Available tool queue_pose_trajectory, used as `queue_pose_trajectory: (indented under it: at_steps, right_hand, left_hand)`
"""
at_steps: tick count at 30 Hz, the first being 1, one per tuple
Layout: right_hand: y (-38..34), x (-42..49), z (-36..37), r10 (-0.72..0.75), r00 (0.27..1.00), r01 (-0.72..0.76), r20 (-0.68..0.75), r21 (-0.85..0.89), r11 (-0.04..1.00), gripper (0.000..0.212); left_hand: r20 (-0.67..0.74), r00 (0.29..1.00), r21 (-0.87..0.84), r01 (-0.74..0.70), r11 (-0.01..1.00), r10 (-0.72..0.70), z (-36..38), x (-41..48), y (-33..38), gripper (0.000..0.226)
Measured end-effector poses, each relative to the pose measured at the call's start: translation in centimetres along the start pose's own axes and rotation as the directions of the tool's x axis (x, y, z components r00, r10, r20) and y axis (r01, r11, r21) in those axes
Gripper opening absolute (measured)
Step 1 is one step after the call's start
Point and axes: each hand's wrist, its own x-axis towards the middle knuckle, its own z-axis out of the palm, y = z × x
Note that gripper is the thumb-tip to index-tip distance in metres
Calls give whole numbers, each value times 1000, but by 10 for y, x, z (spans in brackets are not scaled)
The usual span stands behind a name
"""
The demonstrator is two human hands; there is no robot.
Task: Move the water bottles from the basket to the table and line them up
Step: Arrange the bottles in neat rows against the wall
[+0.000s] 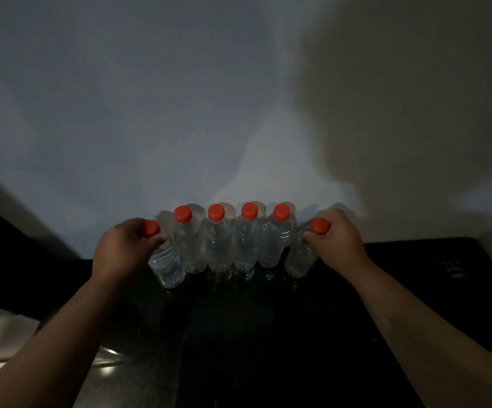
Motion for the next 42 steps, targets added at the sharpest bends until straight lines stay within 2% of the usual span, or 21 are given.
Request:
queue_pose_trajectory:
  at_steps: [4, 8, 10, 12, 18, 19, 21, 23, 25, 29, 32, 34, 36, 38, 40, 42]
  right_hand:
    - [10, 13, 13, -21, 1000, 21, -1, 153, 988, 34]
    - [25, 11, 28, -78, 986, 26, 147, 327, 945, 43]
    - [31, 14, 35, -80, 981, 13, 177, 354, 935, 40]
    - [43, 18, 45, -84, 969, -13, 232, 387, 922, 28]
    - [63, 20, 64, -3, 984, -72, 178, 413, 908, 34]
    - [63, 22, 66, 7, 983, -82, 182, 407, 910, 39]
    - [64, 26, 69, 42, 985, -105, 170, 382, 918, 46]
    - [65, 31, 73, 38, 987, -92, 157, 354, 931, 39]
    - [67, 35, 77, 30, 986, -83, 163, 330, 940, 34]
    - [69, 38, 80, 48, 983, -106, 177, 330, 938, 42]
    - [62, 33, 77, 75, 982, -133, 174, 353, 926, 40]
    - [56, 28, 73, 98, 975, -166, 199, 364, 916, 43]
    - [47, 17, 68, 205, 948, -287, 243, 377, 880, 45]
    - [37, -1, 59, 326, 886, -437, 329, 362, 823, 38]
    - [24, -27, 45, 376, 795, -538, 476, 267, 800, 29]
    - [10, -56, 27, 347, 746, -526, 569, 183, 831, 26]
  left_hand:
    - [-2, 999, -111, 32, 993, -33, 7, 10, -10, 28]
    - [218, 973, -218, 125, 968, -76, 29, 1, -41, 66]
    - [221, 970, -224, 152, 963, -102, 45, 2, -59, 76]
    - [175, 979, -216, 145, 966, -108, 54, 3, -67, 70]
    - [45, 991, -281, 136, 950, -129, 64, 14, -57, 68]
    - [45, 993, -279, 119, 953, -111, 65, 17, -56, 65]
    - [61, 996, -259, 85, 962, -72, 67, 18, -53, 46]
    - [55, 996, -240, 77, 968, -66, 71, 16, -55, 35]
    - [57, 994, -234, 99, 967, -88, 77, 14, -57, 39]
    - [51, 992, -260, 127, 957, -118, 83, 16, -66, 41]
    - [122, 987, -256, 138, 957, -109, 77, 17, -61, 38]
    - [218, 962, -256, 219, 941, -165, 72, 15, -54, 32]
    - [341, 896, -212, 368, 905, -284, 62, 9, -50, 28]
    - [459, 825, -157, 441, 884, -330, 50, -4, -51, 36]
    - [511, 817, -118, 375, 920, -268, 31, -30, -46, 24]
    - [542, 822, -119, 281, 952, -175, 12, -64, -41, 20]
